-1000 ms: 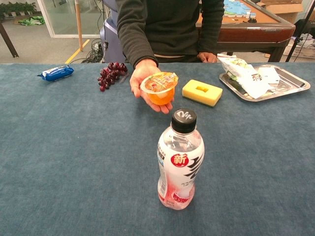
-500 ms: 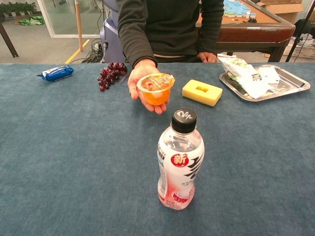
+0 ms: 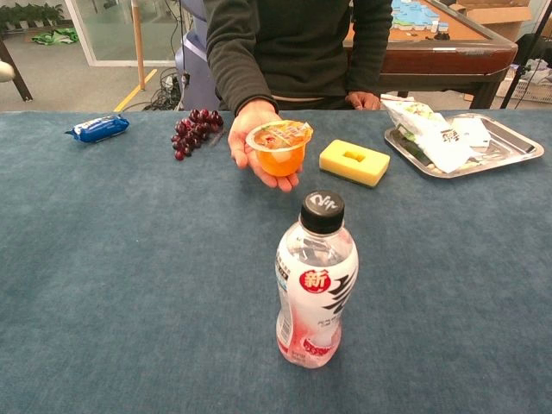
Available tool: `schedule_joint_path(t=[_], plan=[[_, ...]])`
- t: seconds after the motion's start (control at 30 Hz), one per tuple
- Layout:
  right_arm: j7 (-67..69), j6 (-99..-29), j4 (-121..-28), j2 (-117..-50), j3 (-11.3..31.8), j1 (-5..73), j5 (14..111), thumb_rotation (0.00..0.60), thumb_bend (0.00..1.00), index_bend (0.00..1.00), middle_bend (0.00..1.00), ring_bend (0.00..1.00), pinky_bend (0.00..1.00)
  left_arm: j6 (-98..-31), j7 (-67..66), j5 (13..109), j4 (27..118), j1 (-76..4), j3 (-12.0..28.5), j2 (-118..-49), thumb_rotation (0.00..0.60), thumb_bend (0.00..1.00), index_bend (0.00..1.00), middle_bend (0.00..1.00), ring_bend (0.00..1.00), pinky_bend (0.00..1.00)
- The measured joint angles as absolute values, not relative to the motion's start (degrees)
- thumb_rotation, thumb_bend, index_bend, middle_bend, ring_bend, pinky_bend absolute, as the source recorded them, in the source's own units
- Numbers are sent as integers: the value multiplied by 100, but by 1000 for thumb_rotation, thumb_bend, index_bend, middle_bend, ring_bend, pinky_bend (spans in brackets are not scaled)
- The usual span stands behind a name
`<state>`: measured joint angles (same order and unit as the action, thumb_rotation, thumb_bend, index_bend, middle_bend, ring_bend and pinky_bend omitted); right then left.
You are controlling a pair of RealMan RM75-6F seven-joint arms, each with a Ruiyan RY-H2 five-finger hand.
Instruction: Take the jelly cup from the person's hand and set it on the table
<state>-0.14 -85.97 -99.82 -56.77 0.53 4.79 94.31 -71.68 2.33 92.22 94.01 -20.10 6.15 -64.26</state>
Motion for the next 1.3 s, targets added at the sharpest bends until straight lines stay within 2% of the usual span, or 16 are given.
schedule_joint_path(t=[0.27,0.57,1.07,1.3], plan=[[-163,-8559,-10108,-5634,49,476,9397,600,32,80,57,0,57,-6320,906,9499,9177,-3066,856,-6464,600,119,15,0,0,13],[-217,-8461,-10121,-5663,50,509,9339,600,33,80,57,0,57,-5259,1060,9325,9022,-4144,1118,-6768,600,119,15,0,0,12],[-225,-8312,-10081,-5682,78,573,9212,600,34,80,57,0,57,-3920,463,8602,8478,-5554,1411,-7596,600,119,15,0,0,12],[-196,-8306,-10039,-5685,81,570,9168,600,34,80,57,0,57,-3355,113,7958,8033,-6092,1533,-7947,600,119,15,0,0,12]])
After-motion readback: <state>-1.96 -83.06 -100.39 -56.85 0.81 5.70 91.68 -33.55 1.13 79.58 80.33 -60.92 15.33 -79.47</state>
